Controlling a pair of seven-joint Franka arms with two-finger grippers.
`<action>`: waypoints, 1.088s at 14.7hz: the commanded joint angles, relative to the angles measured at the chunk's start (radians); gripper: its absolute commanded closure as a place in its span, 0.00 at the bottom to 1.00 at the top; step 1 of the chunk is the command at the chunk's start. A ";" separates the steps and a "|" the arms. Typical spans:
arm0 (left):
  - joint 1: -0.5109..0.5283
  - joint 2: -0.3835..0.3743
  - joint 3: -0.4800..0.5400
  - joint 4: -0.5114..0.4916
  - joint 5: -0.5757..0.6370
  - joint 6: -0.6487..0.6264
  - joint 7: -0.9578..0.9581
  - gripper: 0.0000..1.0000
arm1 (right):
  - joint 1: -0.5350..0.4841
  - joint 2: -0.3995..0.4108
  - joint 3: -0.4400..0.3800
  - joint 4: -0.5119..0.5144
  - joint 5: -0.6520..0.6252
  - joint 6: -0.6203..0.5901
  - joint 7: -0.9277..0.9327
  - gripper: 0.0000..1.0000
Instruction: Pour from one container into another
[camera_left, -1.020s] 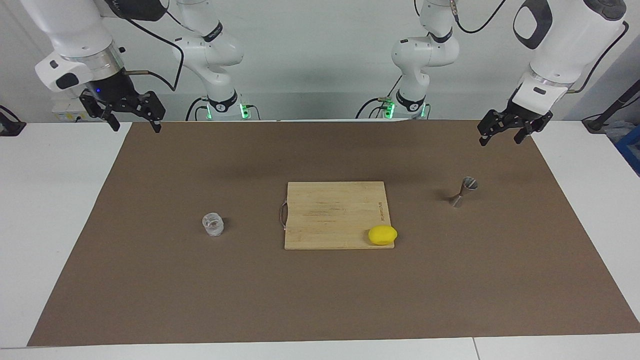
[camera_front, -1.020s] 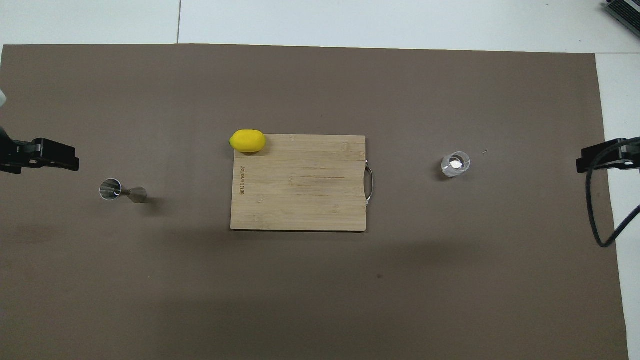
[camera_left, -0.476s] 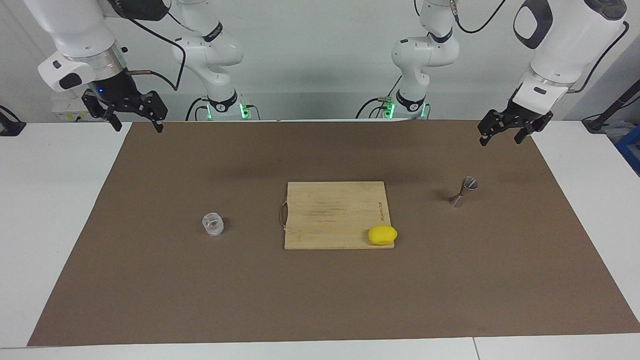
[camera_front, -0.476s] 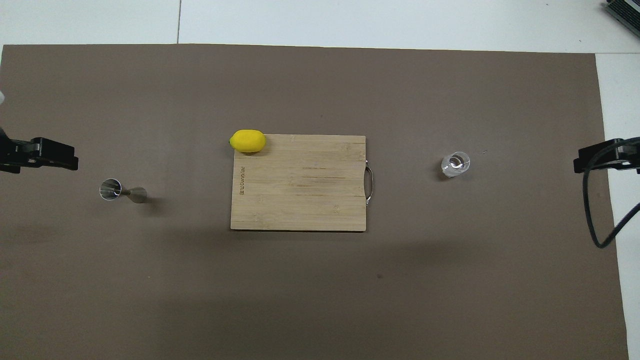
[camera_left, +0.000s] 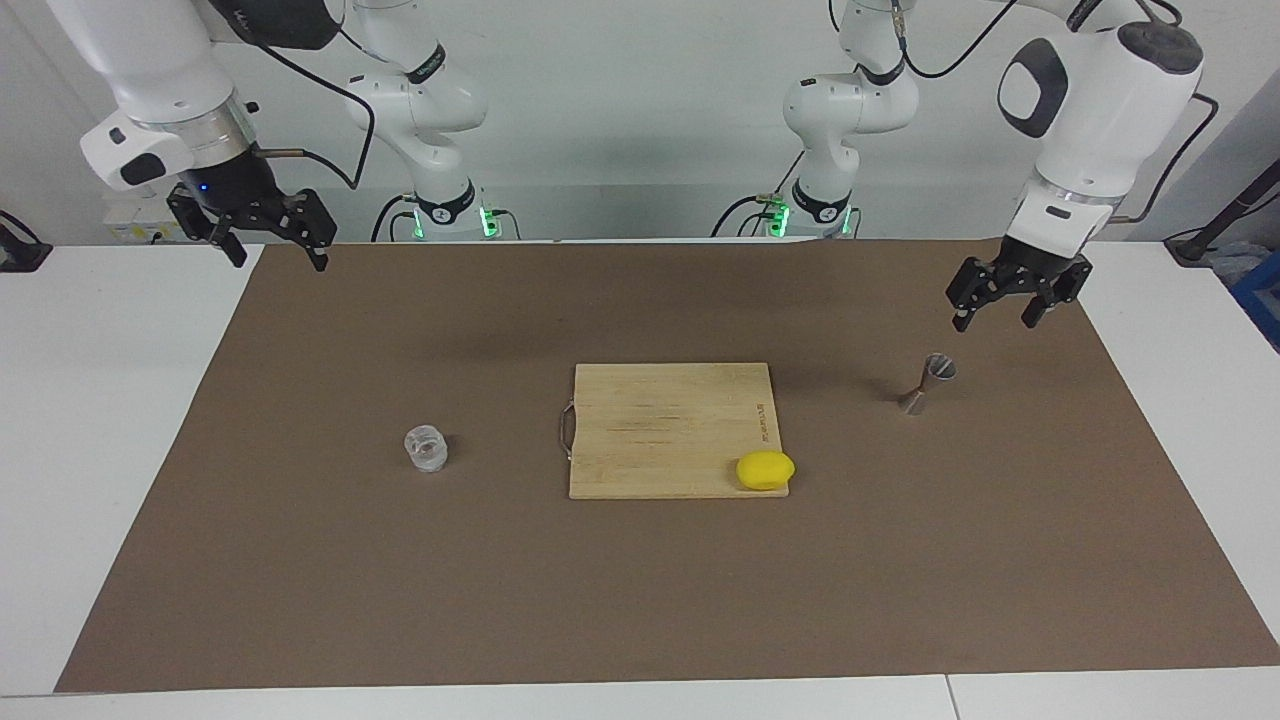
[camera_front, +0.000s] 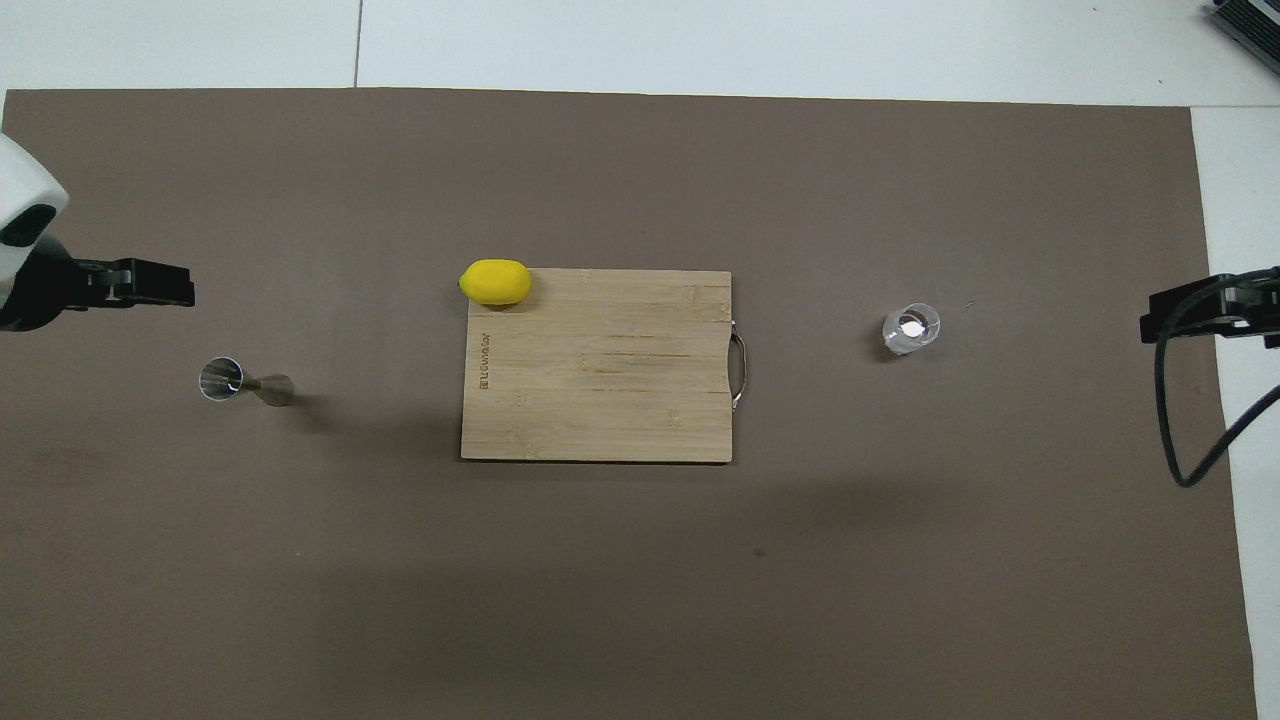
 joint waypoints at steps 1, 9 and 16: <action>0.007 -0.044 -0.001 -0.116 0.005 0.087 0.008 0.00 | -0.041 -0.035 0.001 -0.075 0.091 0.042 0.128 0.00; -0.021 -0.002 -0.001 -0.145 0.005 0.159 0.011 0.00 | -0.142 -0.032 0.000 -0.245 0.460 0.166 0.507 0.00; -0.049 -0.007 -0.002 -0.139 0.006 0.082 0.006 0.00 | -0.202 -0.011 -0.002 -0.346 0.689 0.236 0.572 0.00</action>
